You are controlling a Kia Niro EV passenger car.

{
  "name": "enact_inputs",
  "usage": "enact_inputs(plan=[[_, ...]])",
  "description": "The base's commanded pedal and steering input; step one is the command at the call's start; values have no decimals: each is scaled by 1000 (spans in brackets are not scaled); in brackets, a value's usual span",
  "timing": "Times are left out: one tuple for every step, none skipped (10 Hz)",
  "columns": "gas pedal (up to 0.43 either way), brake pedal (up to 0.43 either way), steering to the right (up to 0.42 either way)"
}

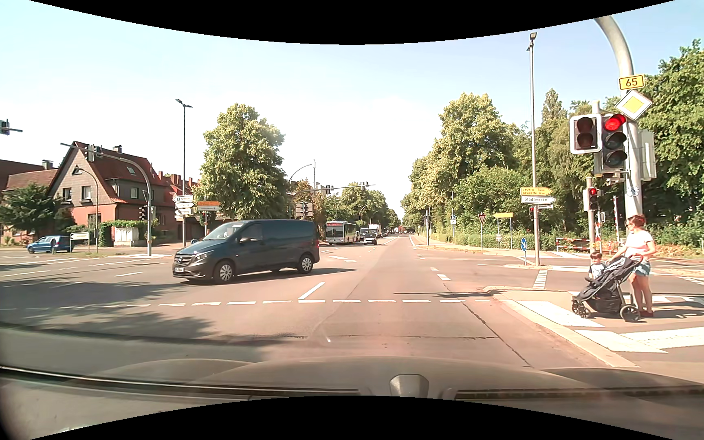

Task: Follow the waypoints while adhering to traffic rules and regulations

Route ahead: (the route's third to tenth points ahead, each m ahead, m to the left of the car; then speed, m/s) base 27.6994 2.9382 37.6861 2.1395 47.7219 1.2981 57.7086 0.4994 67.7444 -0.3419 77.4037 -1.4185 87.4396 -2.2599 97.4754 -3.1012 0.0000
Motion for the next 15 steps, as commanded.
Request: enact_inputs(plan=[[0,280,16],[0,280,16],[0,280,16],[0,280,16],[0,280,16],[0,280,16],[0,280,16],[0,280,16],[0,280,16],[0,280,16],[0,280,16],[0,280,16],[0,280,16],[0,280,16],[0,280,16]])
